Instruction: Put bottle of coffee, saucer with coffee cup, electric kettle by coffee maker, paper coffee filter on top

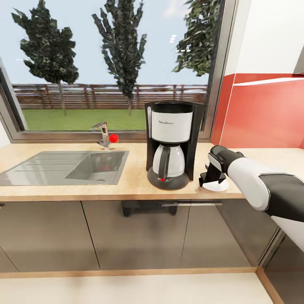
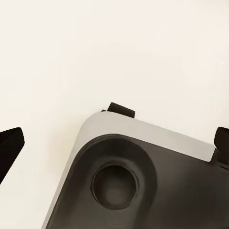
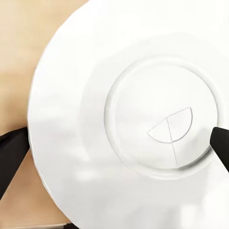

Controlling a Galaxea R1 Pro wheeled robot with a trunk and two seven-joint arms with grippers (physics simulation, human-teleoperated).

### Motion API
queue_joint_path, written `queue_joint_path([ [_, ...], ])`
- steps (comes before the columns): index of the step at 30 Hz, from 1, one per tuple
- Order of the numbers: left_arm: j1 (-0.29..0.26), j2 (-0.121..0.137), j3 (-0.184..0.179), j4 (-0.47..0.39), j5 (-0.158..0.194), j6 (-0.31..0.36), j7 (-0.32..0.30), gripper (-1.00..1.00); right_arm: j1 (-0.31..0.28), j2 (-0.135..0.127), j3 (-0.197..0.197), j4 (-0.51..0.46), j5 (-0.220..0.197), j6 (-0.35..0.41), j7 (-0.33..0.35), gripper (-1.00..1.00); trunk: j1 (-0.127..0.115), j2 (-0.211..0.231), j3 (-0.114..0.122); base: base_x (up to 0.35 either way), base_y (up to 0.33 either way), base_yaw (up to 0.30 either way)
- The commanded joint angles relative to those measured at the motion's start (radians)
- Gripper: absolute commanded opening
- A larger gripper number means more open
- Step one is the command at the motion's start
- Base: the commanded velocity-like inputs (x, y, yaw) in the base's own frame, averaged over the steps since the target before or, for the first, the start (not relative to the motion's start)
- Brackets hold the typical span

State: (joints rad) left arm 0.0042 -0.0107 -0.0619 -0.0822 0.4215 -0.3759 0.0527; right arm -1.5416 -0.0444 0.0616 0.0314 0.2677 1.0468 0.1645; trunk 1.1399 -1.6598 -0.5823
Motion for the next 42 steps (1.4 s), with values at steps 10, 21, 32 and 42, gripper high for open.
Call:
queue_joint_path([
  [10, 0.000, 0.000, -0.007, -0.002, 0.005, -0.001, 0.006, 1.00, 0.000, 0.001, 0.006, 0.002, 0.006, 0.000, 0.010, 1.00, 0.000, 0.000, -0.001, 0.000, 0.000, 0.000],
  [21, 0.000, 0.000, -0.006, -0.002, 0.006, 0.008, 0.006, 1.00, 0.000, 0.001, 0.006, 0.002, 0.007, 0.000, 0.010, 1.00, -0.034, 0.063, 0.027, 0.000, 0.000, 0.000],
  [32, 0.000, 0.000, -0.006, -0.002, 0.005, 0.009, 0.006, 1.00, 0.000, -0.001, 0.006, 0.002, 0.010, 0.000, 0.013, 1.00, -0.077, 0.140, 0.061, 0.000, 0.000, 0.000],
  [42, 0.000, 0.000, -0.006, -0.002, 0.006, 0.009, 0.006, 1.00, 0.000, -0.024, 0.009, -0.005, 0.017, 0.000, 0.008, 1.00, -0.115, 0.210, 0.093, 0.000, 0.000, 0.000],
])
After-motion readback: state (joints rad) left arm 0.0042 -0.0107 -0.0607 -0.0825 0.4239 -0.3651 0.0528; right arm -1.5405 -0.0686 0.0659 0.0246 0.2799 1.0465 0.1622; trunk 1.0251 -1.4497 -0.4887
